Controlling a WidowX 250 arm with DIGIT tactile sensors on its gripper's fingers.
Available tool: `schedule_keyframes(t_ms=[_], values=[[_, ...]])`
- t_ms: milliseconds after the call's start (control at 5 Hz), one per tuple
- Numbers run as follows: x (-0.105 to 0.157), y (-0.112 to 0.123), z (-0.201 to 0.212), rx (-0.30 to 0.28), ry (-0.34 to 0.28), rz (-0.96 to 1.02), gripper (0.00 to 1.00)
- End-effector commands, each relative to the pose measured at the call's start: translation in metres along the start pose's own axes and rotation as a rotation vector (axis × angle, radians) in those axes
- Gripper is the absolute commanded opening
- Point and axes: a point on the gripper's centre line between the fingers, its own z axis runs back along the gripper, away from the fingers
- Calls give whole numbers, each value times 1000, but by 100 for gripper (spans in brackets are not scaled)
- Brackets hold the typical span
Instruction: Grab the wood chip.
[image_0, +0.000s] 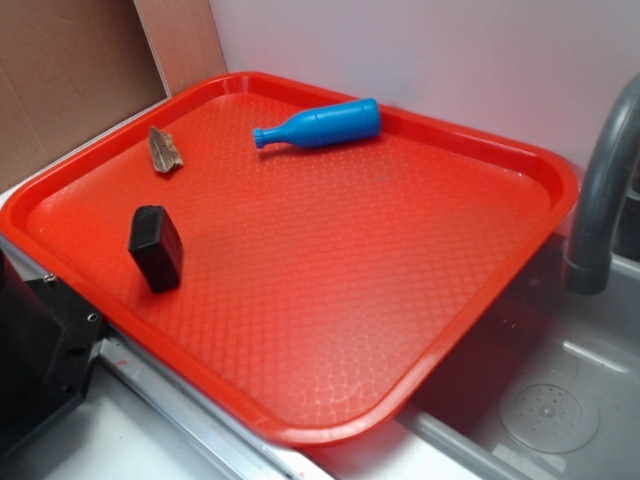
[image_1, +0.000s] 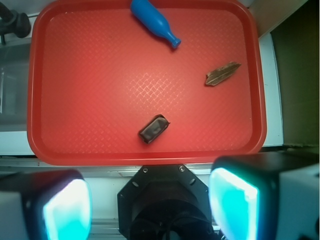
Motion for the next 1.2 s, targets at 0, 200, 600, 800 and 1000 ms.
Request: schedule_keyframes(t_ms=[0, 200, 600, 800, 1000], values=[[0, 0, 0, 0, 0, 0, 100], [11, 17, -12, -17, -16, 252, 100], [34, 55, -48, -7, -116, 666, 100], [44, 78, -74, 7, -164, 760, 100], [55, 98, -98, 27, -157, 794, 100]])
